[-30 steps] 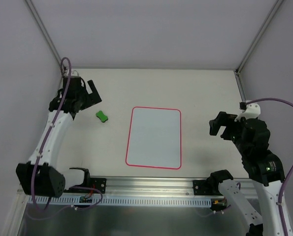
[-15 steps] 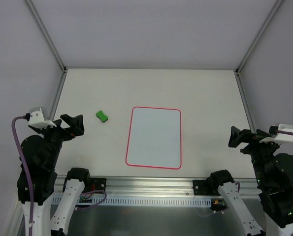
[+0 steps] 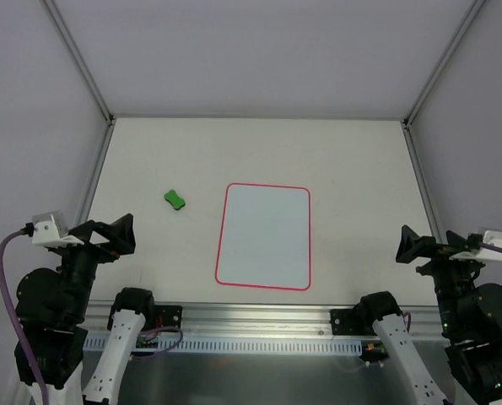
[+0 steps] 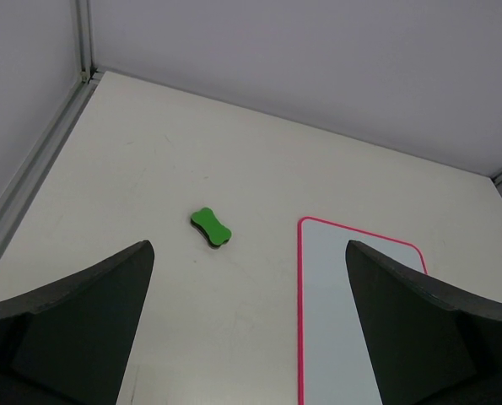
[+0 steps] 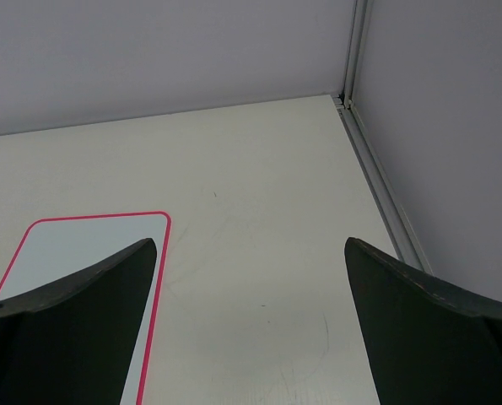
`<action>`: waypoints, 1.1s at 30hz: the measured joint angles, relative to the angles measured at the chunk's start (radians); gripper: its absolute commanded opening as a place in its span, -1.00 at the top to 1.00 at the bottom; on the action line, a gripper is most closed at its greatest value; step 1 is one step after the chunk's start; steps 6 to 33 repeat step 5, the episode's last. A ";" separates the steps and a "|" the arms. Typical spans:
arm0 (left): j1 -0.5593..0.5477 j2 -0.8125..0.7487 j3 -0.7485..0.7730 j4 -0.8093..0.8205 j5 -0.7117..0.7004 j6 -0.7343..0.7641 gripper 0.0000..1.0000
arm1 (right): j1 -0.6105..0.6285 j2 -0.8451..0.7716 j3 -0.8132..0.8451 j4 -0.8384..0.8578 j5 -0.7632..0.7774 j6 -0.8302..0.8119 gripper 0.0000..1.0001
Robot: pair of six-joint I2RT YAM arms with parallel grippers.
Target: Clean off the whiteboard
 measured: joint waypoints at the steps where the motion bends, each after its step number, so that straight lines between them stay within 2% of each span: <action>1: 0.000 0.000 0.000 -0.003 0.000 0.000 -0.97 | 0.000 0.000 -0.001 0.000 -0.002 0.000 -0.98; 33: -0.006 0.000 -0.002 -0.013 -0.001 0.000 -0.98 | 0.000 0.000 -0.001 0.000 -0.002 -0.003 -0.99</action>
